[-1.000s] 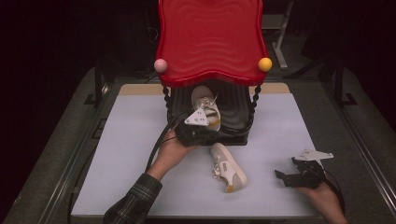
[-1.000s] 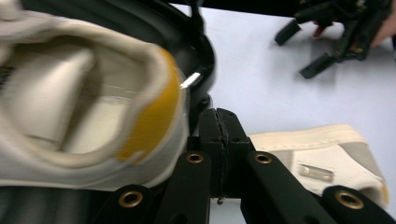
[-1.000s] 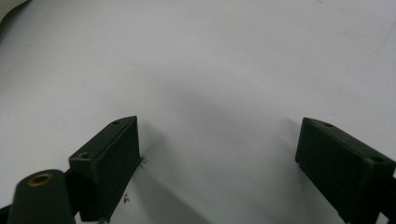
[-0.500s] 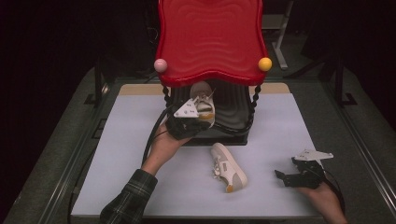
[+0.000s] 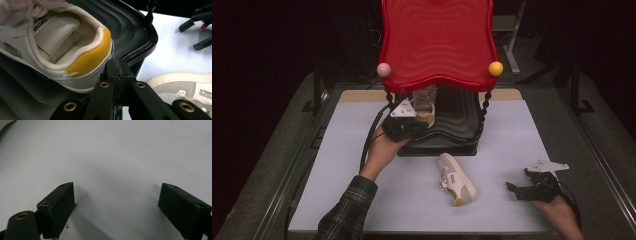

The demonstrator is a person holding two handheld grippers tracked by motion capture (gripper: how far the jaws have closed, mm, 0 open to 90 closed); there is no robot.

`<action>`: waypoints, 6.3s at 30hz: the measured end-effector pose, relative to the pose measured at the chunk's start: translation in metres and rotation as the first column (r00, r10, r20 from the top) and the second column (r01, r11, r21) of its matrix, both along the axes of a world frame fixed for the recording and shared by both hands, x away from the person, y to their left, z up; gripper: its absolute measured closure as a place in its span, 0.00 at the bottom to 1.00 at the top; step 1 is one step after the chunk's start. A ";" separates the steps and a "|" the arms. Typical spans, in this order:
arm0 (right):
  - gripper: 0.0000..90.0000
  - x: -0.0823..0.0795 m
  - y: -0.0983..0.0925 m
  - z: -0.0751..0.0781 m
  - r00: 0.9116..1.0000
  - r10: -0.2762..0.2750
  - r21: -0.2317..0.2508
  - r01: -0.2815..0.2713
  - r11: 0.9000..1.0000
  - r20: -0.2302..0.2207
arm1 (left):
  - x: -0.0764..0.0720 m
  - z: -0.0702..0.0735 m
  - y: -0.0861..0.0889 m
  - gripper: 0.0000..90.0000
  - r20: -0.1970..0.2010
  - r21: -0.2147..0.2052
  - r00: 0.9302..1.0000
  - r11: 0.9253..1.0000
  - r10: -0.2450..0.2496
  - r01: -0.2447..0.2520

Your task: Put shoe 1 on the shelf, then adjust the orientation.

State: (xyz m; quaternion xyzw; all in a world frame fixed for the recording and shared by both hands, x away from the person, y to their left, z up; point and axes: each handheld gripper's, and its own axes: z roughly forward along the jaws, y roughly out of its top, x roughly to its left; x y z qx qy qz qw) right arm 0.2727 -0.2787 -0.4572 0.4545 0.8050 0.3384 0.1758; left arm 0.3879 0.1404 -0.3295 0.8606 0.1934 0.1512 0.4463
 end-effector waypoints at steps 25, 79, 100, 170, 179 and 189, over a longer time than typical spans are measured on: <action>0.14 0.000 0.000 0.000 1.000 0.001 0.000 -0.001 1.000 0.000 | -0.015 -0.004 0.000 1.00 -0.027 0.009 0.999 0.999 -0.032 0.032; 0.17 0.000 0.001 0.002 1.000 -0.007 -0.010 0.007 1.000 -0.011 | -0.112 -0.122 0.145 0.18 -0.155 0.122 0.970 0.978 0.190 -0.172; 0.97 0.003 0.025 0.044 0.991 0.126 0.162 -0.130 0.978 0.034 | -0.112 -0.122 0.144 0.18 -0.154 0.119 0.970 0.978 0.190 -0.173; 1.00 0.039 0.082 0.036 0.944 0.329 0.170 -0.318 0.933 -0.039 | -0.111 -0.123 0.145 0.17 -0.161 0.116 0.969 0.979 0.188 -0.171; 1.00 0.038 0.081 0.034 0.940 0.336 0.187 -0.320 0.929 -0.055 | -0.111 -0.123 0.145 0.17 -0.161 0.115 0.969 0.978 0.188 -0.171; 1.00 0.034 0.083 0.027 0.929 0.354 0.151 -0.337 0.929 -0.104 | -0.111 -0.123 0.145 0.17 -0.161 0.115 0.969 0.979 0.188 -0.170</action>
